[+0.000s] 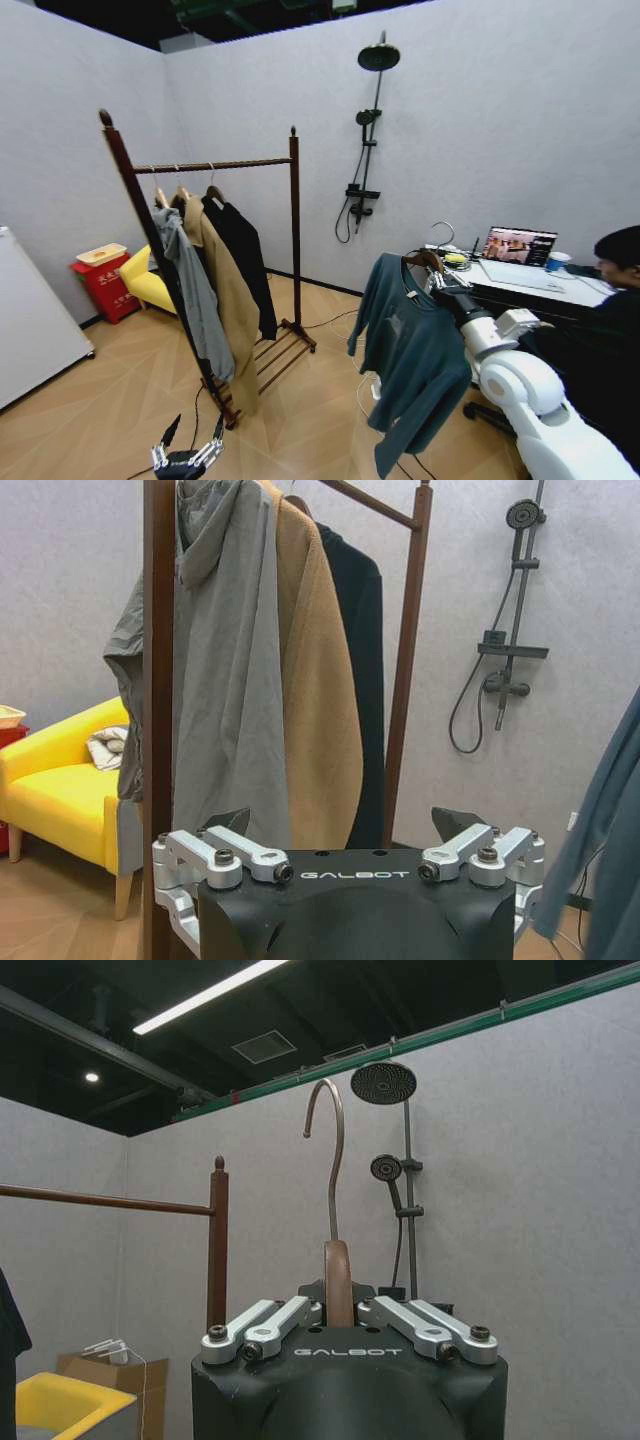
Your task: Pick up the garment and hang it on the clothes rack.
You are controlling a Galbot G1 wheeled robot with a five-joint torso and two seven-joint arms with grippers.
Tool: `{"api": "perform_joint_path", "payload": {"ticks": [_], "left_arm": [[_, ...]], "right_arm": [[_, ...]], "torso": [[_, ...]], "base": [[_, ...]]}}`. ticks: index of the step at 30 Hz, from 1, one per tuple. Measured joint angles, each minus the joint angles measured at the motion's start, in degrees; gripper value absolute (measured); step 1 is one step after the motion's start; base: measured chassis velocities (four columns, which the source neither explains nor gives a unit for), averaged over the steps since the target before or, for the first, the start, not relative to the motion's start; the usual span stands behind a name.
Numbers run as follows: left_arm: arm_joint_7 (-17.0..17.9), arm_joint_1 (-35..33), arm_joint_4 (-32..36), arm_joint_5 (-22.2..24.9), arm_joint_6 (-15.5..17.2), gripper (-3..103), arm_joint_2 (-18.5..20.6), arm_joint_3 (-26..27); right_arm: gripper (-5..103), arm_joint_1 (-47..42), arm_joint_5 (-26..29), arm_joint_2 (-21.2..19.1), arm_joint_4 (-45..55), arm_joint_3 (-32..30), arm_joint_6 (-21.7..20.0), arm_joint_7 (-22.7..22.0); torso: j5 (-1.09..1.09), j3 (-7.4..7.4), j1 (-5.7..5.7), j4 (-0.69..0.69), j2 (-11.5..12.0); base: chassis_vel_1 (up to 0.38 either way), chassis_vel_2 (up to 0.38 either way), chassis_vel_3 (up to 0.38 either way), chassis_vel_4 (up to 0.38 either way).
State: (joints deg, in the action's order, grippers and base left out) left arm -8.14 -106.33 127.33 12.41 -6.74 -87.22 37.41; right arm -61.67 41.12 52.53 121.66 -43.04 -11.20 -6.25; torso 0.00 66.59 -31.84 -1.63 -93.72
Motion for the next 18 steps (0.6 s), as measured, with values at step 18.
{"api": "perform_joint_path", "payload": {"ticks": [18], "left_arm": [[0.0, 0.0, 0.0, 0.0, 0.0, 100, 0.0, 0.0]], "right_arm": [[10, 4.0, 0.9, -0.7, -2.1, 3.6, -0.1, 1.6]], "torso": [[-0.01, 0.01, -0.02, 0.02, 0.0]], "base": [[-0.178, 0.171, 0.171, -0.173]]}}
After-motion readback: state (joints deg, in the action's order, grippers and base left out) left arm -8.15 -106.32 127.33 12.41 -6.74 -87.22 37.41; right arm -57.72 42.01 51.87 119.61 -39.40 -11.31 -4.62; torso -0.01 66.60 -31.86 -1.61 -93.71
